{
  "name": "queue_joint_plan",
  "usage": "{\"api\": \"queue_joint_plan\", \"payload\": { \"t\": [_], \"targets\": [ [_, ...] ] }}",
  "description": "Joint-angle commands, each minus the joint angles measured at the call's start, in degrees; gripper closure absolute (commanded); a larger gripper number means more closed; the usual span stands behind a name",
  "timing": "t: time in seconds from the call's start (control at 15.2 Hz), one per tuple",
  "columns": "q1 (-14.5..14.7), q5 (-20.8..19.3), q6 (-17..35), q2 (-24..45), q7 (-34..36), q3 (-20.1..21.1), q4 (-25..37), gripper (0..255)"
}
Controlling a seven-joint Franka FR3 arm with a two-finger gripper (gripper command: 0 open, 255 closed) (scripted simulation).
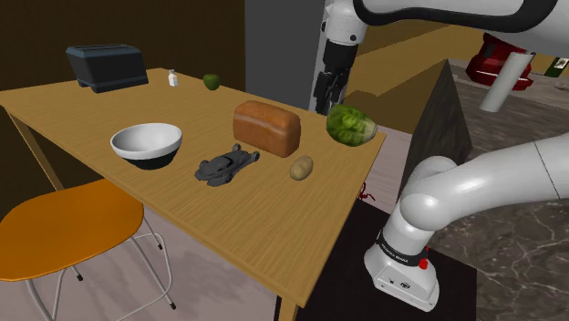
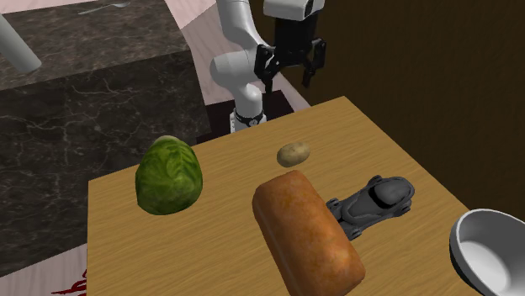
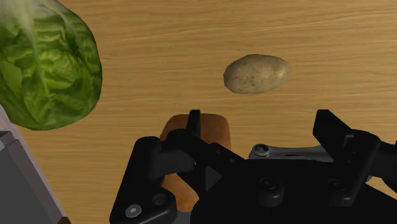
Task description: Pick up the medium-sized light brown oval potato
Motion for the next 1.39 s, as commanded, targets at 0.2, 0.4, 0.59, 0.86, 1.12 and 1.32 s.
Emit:
{"api": "queue_joint_plan", "payload": {
  "t": [0.2, 0.4, 0.59, 0.86, 1.12, 1.32],
  "targets": [
    [-4.42, 3.25, 4.43, 0.52, 13.63, 3.22, -4.92, 0],
    [-8.58, 6.76, 9.19, 1.57, 27.04, 6.56, -9.39, 0],
    [-12.53, 10.53, 14.37, 3.15, 40.21, 10.05, -13.47, 0],
    [-17.37, 15.88, 22.11, 6.2, 57.41, 14.9, -18.36, 0],
    [-18.48, 17.64, 26.01, 7.76, 61.6, 16.57, -20.69, 0],
    [-18.37, 18.11, 28.73, 8.81, 61.45, 17.15, -22.37, 0]
  ]
}}
